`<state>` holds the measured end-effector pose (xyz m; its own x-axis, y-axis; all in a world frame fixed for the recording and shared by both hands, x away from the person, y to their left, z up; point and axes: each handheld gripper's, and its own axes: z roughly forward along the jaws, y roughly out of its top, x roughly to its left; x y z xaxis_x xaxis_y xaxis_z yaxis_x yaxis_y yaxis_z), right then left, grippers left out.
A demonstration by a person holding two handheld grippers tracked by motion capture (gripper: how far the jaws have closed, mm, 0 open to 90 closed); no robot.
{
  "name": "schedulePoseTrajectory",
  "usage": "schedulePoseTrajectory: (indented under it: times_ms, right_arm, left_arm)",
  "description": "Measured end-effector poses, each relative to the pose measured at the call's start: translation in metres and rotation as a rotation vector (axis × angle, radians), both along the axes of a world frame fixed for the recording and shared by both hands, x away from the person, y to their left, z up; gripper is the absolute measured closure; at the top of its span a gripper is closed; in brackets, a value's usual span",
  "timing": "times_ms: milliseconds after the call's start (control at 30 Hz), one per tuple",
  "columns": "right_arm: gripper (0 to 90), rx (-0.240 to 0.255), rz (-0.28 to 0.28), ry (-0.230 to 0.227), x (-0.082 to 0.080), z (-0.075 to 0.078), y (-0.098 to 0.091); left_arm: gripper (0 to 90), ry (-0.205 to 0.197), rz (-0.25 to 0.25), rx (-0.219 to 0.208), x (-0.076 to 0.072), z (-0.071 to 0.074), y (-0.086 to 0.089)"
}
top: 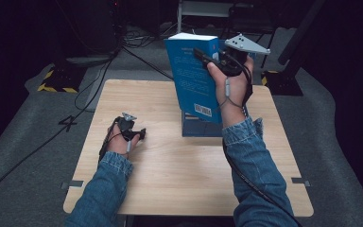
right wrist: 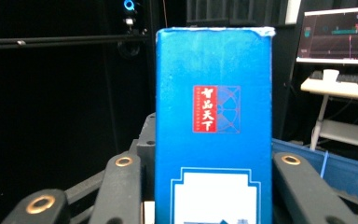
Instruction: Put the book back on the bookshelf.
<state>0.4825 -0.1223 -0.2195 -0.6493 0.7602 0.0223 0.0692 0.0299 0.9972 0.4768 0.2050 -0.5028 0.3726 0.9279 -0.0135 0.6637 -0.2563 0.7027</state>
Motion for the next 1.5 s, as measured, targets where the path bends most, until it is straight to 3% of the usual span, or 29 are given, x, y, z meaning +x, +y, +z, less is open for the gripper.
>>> schedulePoseTrajectory:
  times_ms: [67,133,200,467,667,933,1067,1300,1500]
  right_arm:
    - [61.2,0.029,-0.006,0.035,0.016,-0.013,-0.006]
    - [61.2,0.042,-0.006,0.038,0.021,-0.018,-0.008]
    - [61.2,0.087,-0.005,0.024,0.035,-0.028,-0.02]
    - [61.3,0.194,-0.042,0.03,0.054,-0.031,-0.04]
    - [61.3,0.154,-0.063,-0.005,0.046,-0.021,-0.047]
    - [61.3,0.196,0.017,0.003,0.045,-0.019,-0.04]
    - [61.3,0.227,0.054,0.021,0.053,-0.024,-0.037]
    - [61.3,0.271,0.028,0.018,0.071,-0.04,-0.056]
    - [61.2,0.279,-0.004,0.025,0.081,-0.048,-0.072]
  left_arm:
    - [27.6,0.0,-0.001,-0.005,0.0,0.0,0.0]
    - [27.6,0.002,-0.003,-0.004,0.0,0.0,0.0]
    - [27.6,0.002,-0.003,-0.002,0.0,0.0,0.0]
    - [27.6,0.001,-0.002,-0.004,0.0,0.0,0.0]
    - [27.6,0.002,0.003,-0.01,0.001,0.0,-0.001]
    - [27.6,0.002,0.003,-0.012,0.001,0.0,-0.001]
    - [27.6,0.002,0.004,-0.012,0.001,0.0,-0.001]
    - [27.6,-0.003,0.004,-0.008,0.001,0.0,-0.001]
    - [27.6,-0.003,0.004,-0.008,0.001,0.0,-0.001]
